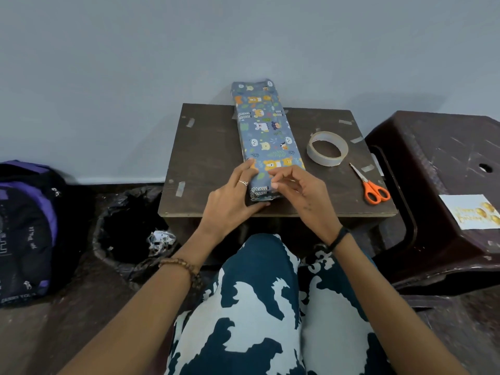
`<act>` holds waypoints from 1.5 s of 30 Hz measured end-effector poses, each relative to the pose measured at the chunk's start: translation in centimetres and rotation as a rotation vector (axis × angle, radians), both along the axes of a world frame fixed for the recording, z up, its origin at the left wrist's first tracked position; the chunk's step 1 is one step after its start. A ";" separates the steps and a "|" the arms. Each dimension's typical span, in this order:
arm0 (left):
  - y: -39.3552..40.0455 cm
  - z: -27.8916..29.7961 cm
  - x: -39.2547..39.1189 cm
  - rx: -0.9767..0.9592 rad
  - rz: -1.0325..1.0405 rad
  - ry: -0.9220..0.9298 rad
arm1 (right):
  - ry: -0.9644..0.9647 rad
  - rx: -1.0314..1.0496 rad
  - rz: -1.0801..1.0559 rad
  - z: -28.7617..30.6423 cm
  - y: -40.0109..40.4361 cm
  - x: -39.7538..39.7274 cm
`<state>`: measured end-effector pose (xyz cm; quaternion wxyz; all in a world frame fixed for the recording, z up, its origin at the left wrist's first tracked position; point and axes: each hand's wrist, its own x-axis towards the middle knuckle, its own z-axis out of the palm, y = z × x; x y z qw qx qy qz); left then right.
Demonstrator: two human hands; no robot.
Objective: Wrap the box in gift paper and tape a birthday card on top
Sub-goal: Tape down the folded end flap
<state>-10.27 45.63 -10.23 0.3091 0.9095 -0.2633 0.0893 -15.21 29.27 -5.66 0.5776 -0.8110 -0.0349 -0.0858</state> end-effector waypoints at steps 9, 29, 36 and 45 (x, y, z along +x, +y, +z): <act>-0.1 -0.4 -0.1 -0.256 0.033 0.027 | 0.098 0.026 0.133 0.2 -1.4 0.8; 0.7 -0.3 0.9 -0.291 -0.009 0.251 | -0.156 -0.625 0.141 -1.6 -1.0 1.0; 0.6 0.0 0.6 -0.314 0.006 0.283 | -0.508 -0.801 -0.011 -3.3 -0.7 1.5; 0.5 0.0 0.4 -0.299 0.016 0.255 | -0.626 -0.824 -0.054 -3.6 -0.7 1.4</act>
